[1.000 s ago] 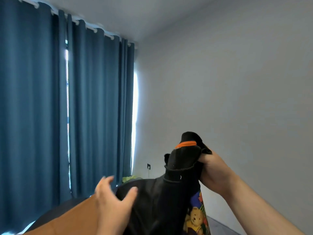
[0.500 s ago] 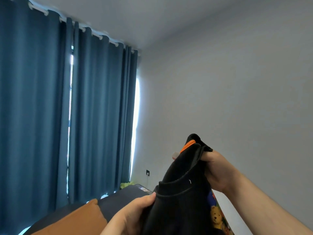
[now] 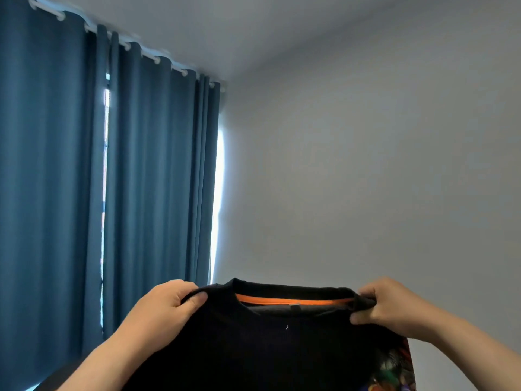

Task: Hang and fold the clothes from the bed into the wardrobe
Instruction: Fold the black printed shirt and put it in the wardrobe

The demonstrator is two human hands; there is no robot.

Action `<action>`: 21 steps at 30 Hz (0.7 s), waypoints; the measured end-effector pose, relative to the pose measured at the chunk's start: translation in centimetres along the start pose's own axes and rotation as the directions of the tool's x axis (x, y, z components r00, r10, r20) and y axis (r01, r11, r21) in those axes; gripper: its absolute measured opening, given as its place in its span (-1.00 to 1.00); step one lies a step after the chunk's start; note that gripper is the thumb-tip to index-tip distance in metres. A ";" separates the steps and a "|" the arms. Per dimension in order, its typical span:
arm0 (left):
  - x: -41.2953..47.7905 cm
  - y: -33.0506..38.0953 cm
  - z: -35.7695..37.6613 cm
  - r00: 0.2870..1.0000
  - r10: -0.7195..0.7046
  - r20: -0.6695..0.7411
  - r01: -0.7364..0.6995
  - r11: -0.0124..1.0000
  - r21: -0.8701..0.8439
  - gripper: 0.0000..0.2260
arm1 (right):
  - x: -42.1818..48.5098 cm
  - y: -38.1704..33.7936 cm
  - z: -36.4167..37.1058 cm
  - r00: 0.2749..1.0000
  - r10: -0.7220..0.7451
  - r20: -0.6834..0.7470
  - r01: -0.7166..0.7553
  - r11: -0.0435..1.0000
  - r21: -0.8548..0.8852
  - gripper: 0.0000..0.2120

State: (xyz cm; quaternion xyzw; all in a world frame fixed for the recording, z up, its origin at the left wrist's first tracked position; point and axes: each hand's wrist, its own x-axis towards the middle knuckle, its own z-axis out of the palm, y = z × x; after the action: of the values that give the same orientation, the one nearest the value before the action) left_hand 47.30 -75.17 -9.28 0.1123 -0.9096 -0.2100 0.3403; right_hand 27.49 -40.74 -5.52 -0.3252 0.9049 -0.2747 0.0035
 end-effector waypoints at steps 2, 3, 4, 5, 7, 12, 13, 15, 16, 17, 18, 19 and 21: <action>-0.2 -1.0 0.0 1.000 -0.003 -0.024 0.004 0.998 0.070 -0.76 | -0.5 0.6 0.3 0.999 0.021 0.042 -0.022 1.000 0.018 -0.75; -0.4 -1.6 0.1 0.999 -0.013 -0.029 0.016 0.995 0.095 -0.74 | -0.6 1.1 0.6 0.997 0.028 0.066 -0.030 0.999 0.037 -0.75; -0.5 -2.0 0.5 1.000 -0.019 -0.022 0.022 0.992 0.127 -0.73 | -0.7 1.6 0.9 0.995 0.031 0.094 -0.036 0.998 0.053 -0.75; -0.5 -2.4 1.2 1.000 -0.021 -0.009 0.022 0.988 0.155 -0.72 | -0.8 2.2 1.4 0.992 0.039 0.118 -0.046 0.997 0.061 -0.76; -0.1 -3.0 2.9 1.000 -0.024 0.013 0.021 0.977 0.213 -0.70 | -0.4 3.5 2.8 0.992 0.051 0.118 -0.058 0.997 0.059 -0.78; 1.2 -5.7 10.7 0.984 -0.107 0.145 0.070 0.969 0.237 -0.73 | 2.3 8.6 7.1 0.992 0.113 0.061 -0.116 0.992 0.052 -0.72; 1.4 -6.7 12.8 0.973 -0.128 0.194 0.085 0.973 0.215 -0.74 | 2.9 9.8 8.0 0.988 0.123 0.092 -0.131 0.988 0.083 -0.75; 1.2 -9.1 17.7 0.950 -0.170 0.262 0.118 0.972 0.202 -0.71 | 4.1 12.6 9.9 0.978 0.146 0.150 -0.164 0.980 0.113 -0.85; 0.8 -10.1 20.3 0.943 -0.187 0.277 0.126 0.967 0.223 -0.71 | 5.0 14.6 11.1 0.971 0.157 0.178 -0.175 0.981 0.085 -0.87; 0.4 -10.9 22.9 0.938 -0.213 0.273 0.147 0.959 0.243 -0.75 | 5.9 16.9 12.5 0.963 0.171 0.210 -0.185 0.981 0.049 -0.82; 0.1 -11.4 25.5 0.935 -0.246 0.254 0.180 0.949 0.259 -0.82 | 7.0 19.6 14.2 0.954 0.184 0.236 -0.194 0.981 0.018 -0.77; -0.1 -12.0 28.2 0.931 -0.288 0.223 0.228 0.938 0.259 -0.87 | 8.2 22.1 15.9 0.949 0.194 0.247 -0.199 0.980 -0.006 -0.75; 0.3 -12.8 34.0 0.900 -0.396 0.184 0.358 0.910 0.209 -0.87 | 10.8 27.2 19.5 0.952 0.219 0.214 -0.217 0.976 -0.030 -0.74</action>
State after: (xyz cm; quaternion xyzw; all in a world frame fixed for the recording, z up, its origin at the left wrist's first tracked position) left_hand 25.15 -76.23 -38.12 0.2911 -0.9174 -0.2047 0.1783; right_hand 6.58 -39.44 -33.82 -0.2513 0.9303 -0.2329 0.1310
